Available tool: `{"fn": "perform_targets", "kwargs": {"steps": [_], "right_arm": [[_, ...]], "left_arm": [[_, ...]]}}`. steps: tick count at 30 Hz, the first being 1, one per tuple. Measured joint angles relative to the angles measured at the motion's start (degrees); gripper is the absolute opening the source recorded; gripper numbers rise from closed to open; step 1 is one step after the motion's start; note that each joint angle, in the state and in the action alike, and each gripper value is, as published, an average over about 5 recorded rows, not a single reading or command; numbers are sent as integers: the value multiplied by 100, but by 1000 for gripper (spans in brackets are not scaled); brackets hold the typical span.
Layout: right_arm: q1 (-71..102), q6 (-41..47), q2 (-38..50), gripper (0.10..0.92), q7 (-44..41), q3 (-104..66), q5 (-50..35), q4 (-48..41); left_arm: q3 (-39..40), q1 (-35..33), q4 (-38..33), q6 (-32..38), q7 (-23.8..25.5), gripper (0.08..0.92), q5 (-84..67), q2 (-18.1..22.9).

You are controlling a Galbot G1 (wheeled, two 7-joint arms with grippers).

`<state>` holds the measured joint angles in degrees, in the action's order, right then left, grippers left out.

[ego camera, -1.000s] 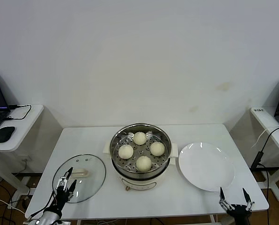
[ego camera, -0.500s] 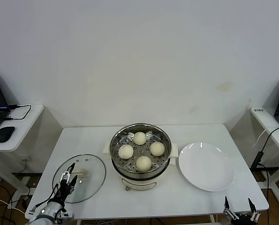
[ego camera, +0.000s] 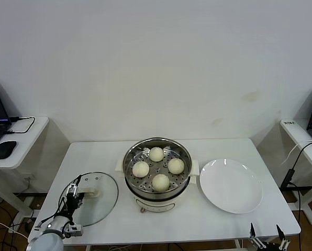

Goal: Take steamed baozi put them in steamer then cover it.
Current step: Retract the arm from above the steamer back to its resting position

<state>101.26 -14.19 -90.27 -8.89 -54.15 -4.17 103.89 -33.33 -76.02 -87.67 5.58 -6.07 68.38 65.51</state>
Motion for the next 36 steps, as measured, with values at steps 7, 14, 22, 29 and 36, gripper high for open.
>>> {"fn": "perform_targets", "kwargs": {"steps": [7, 14, 22, 29, 36], "right_arm": [[4, -18, -6, 823, 0, 19, 66, -50], [6, -30, -10, 823, -2, 34, 122, -92], [0, -48, -14, 823, -3, 75, 166, -134], [0, -58, -14, 823, -6, 82, 187, -148], [11, -64, -17, 823, -10, 125, 227, -150]], "left_arm": [[69, 123, 157, 10, -56, 823, -169, 58], [83, 227, 306, 57, -166, 774, -283, 111], [99, 268, 433, 74, -205, 541, -313, 121], [109, 323, 590, 122, -287, 342, -314, 163], [72, 312, 624, 196, -451, 163, -340, 189]]}}
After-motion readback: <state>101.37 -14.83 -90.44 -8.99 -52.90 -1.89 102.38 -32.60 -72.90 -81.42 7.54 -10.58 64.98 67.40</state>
